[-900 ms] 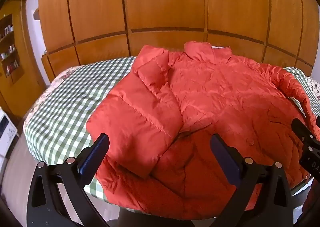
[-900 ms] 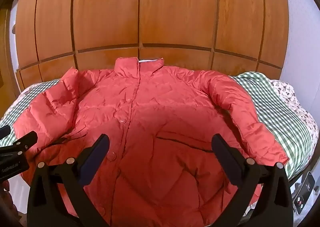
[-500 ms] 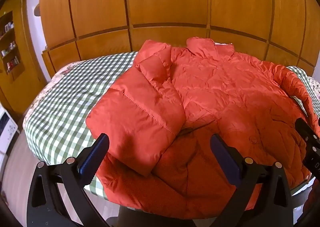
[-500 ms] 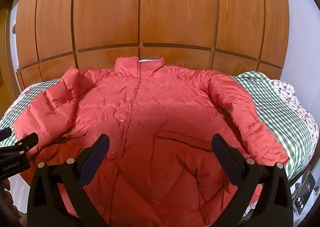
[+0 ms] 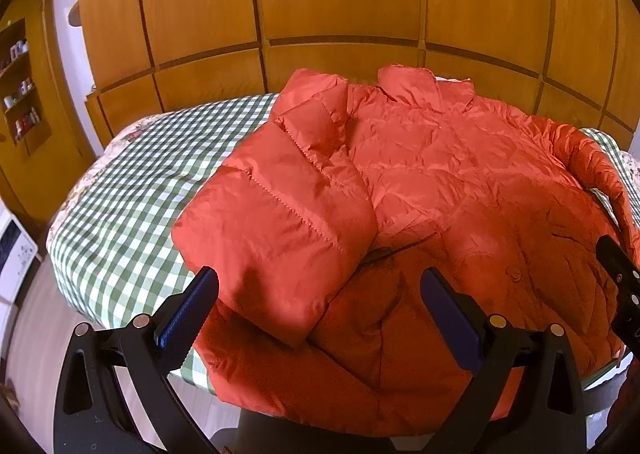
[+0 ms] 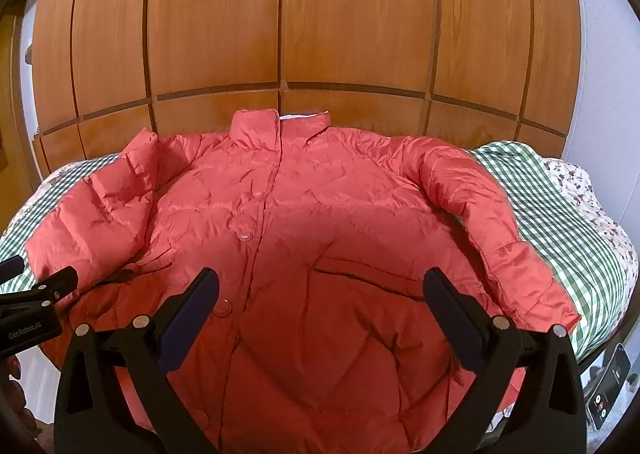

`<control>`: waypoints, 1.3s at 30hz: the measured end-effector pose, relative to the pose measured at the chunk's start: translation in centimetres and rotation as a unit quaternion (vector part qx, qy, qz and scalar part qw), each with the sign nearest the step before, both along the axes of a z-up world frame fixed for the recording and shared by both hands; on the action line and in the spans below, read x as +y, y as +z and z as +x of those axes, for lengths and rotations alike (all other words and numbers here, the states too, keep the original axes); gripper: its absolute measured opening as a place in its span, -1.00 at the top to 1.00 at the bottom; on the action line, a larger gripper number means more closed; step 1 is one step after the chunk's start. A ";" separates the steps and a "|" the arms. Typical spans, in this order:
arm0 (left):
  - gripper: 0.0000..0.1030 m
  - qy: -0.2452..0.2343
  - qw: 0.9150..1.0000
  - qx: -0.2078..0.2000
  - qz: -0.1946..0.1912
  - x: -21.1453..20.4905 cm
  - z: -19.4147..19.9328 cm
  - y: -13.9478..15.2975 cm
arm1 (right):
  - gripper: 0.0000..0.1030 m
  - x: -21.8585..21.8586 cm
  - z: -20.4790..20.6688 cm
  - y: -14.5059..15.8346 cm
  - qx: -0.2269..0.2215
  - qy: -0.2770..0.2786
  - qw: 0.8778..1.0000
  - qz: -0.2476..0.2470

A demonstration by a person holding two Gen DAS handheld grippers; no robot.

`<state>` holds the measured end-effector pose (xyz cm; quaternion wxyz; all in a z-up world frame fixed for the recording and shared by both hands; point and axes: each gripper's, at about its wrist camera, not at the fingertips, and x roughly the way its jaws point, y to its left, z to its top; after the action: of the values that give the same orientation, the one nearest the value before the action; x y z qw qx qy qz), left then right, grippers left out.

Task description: Fold small clothes

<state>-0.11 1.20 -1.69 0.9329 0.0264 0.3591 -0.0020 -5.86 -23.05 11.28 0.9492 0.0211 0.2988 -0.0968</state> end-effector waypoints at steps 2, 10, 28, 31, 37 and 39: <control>-0.94 -0.001 1.000 0.001 -0.001 0.0 0.0 0.1 | -0.97 -0.1 0.1 0.0 0.000 0.002 1.000 0.000; -0.94 -0.001 1.000 0.004 -0.001 -0.1 0.4 0.2 | -0.97 0.1 0.2 0.0 0.002 0.003 1.000 -0.002; -0.94 -0.004 1.000 0.014 0.002 -0.4 0.7 0.2 | -0.97 0.0 0.3 -0.2 0.005 0.004 1.000 -0.002; -0.94 -0.004 1.000 0.016 0.002 -0.5 0.8 0.2 | -0.97 0.0 0.3 -0.2 0.005 0.004 1.000 -0.002; -0.94 -0.004 1.000 0.017 0.001 -0.5 0.8 0.2 | -0.97 0.0 0.3 -0.3 0.005 0.003 1.000 -0.003; -0.94 -0.004 1.000 0.019 0.002 -0.5 0.8 0.2 | -0.97 0.0 0.3 -0.3 0.006 0.003 1.000 -0.003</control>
<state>0.68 0.74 -1.48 0.9259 0.0297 0.3764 -0.0052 -5.54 -23.08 11.03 0.9477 0.0166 0.3043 -0.0948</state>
